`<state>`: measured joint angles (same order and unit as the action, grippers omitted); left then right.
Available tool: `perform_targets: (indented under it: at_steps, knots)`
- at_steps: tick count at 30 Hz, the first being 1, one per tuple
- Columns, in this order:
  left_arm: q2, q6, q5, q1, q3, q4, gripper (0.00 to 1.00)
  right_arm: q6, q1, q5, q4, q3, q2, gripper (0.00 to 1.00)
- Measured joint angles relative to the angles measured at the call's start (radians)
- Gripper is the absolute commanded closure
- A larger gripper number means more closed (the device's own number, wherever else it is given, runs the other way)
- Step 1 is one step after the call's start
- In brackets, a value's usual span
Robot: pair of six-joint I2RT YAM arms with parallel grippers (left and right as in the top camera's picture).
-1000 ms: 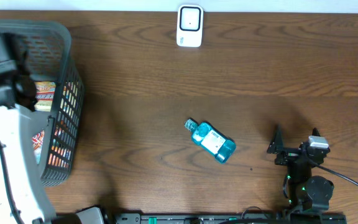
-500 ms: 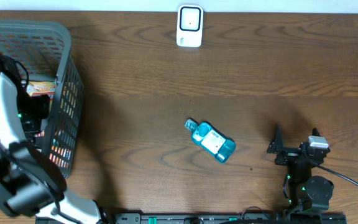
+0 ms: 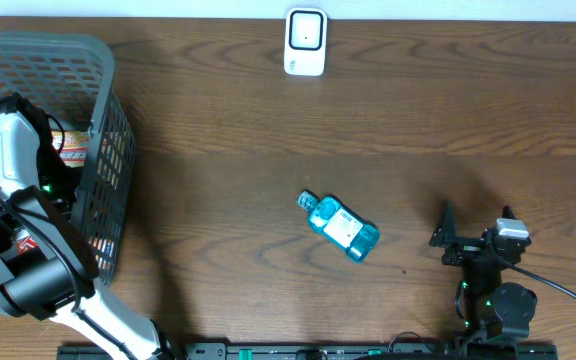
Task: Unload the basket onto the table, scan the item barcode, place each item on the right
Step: 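Return the left gripper into the basket and grasp the orange box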
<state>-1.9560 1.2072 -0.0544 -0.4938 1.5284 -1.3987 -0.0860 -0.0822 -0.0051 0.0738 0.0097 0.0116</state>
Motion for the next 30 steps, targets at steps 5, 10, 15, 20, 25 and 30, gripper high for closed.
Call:
perform_targets:
  at_steps: [5, 10, 15, 20, 25, 30]
  knots:
    - [0.000, 0.001, -0.086, 0.000, 0.000, 0.000, 0.02, 0.000, 0.000, 0.000, 0.000, 0.000, 0.000, 0.01]
    - [0.000, 0.002, -0.153, 0.000, 0.000, 0.016, 0.02, 0.000, 0.000, 0.000, 0.000, 0.000, 0.000, 0.01]
    - [0.000, 0.002, -0.183, 0.000, -0.023, 0.047, 0.02, 0.000, 0.000, 0.000, 0.000, 0.000, 0.000, 0.01]
    - [0.000, 0.002, -0.192, 0.000, -0.058, 0.064, 0.02, 0.000, 0.000, 0.000, 0.000, 0.000, 0.000, 0.01]
    - [0.000, 0.002, -0.193, 0.000, -0.104, 0.095, 0.02, 0.000, 0.000, 0.000, 0.000, 0.000, 0.000, 0.01]
    - [0.000, 0.002, -0.200, 0.000, -0.160, 0.137, 0.28, 0.000, 0.000, 0.000, 0.000, 0.000, 0.000, 0.01]
